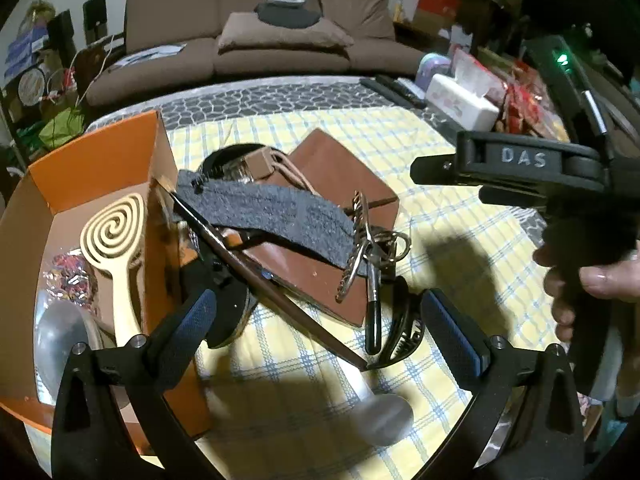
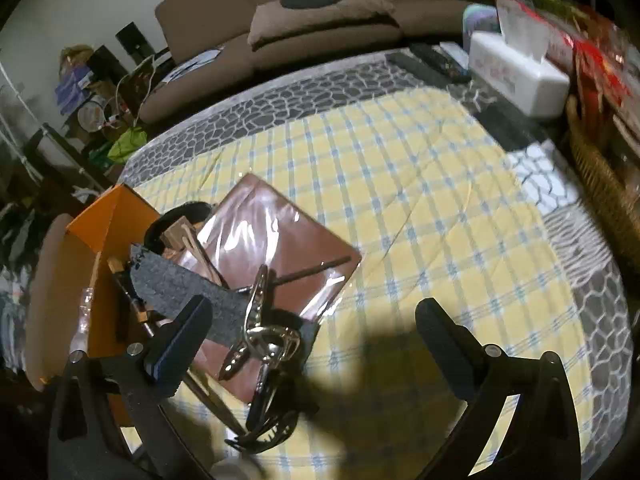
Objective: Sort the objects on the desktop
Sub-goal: 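Move both tools back toward the black hair clip and keys, then grasp the black hair clip with the left tool while the right tool grasps the metal keys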
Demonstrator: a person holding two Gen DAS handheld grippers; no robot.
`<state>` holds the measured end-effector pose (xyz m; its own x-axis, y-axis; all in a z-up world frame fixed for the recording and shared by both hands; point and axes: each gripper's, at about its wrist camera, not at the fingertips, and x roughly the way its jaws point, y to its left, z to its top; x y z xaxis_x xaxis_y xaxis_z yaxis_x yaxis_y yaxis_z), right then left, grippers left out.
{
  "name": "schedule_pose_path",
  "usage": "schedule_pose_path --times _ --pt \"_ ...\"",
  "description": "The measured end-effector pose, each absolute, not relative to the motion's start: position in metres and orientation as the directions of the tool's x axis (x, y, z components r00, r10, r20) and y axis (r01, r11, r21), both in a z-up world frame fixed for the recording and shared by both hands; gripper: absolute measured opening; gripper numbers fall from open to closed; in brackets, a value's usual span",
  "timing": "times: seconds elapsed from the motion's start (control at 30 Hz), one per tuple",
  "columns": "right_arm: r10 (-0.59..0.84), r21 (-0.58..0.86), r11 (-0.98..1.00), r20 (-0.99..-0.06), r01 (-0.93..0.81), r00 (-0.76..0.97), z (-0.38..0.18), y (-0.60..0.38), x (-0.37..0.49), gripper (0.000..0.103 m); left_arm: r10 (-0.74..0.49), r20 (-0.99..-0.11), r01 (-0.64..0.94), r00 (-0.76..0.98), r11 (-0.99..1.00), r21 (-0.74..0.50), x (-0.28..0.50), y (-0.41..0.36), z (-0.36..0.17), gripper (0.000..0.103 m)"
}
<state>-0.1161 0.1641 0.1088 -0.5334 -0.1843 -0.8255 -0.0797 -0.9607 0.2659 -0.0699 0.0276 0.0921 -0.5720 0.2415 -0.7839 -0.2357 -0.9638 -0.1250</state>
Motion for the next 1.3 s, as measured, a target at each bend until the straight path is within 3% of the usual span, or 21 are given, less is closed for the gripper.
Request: schedule_pose_path --times 0.23,0.57,0.73,0.8,0.83,1.23,1.3 --pt "-0.240 0.302 -0.951 -0.850 -0.061 -0.468 0.093 0.152 -0.118 0.100 0.242 -0.801 -0.272 -0.547 -0.957 -0.104 -0.069 0.042 0.080 0.096" --pt "-0.274 0.300 -0.954 -0.887 -0.014 -0.372 0.069 0.123 -0.126 0.077 0.242 -0.836 -0.445 -0.492 -0.895 0.003 -0.052 0.079 0.062 0.095" --pt "-0.278 0.298 -0.954 -0.898 -0.007 -0.341 0.056 0.120 -0.128 0.074 0.228 -0.844 -0.451 -0.486 -0.892 0.018 -0.055 0.078 0.056 0.095" --pt "-0.285 0.303 -0.953 -0.896 0.003 -0.340 0.053 0.119 -0.129 0.056 0.224 -0.844 -0.451 -0.487 -0.892 0.023 -0.055 0.079 0.054 0.095" --pt "-0.297 0.312 -0.950 -0.894 0.009 -0.337 0.051 0.119 -0.130 0.053 0.222 -0.846 -0.453 -0.485 -0.891 0.026 -0.056 0.080 0.053 0.095" --pt "-0.331 0.372 -0.928 -0.846 -0.018 -0.418 0.073 0.145 -0.121 0.050 0.215 -0.847 -0.478 -0.486 -0.877 0.051 -0.057 0.098 0.042 0.095" --pt "-0.345 0.393 -0.919 -0.836 -0.026 -0.427 0.076 0.150 -0.123 0.050 0.218 -0.850 -0.476 -0.479 -0.879 0.043 -0.059 0.099 0.041 0.088"
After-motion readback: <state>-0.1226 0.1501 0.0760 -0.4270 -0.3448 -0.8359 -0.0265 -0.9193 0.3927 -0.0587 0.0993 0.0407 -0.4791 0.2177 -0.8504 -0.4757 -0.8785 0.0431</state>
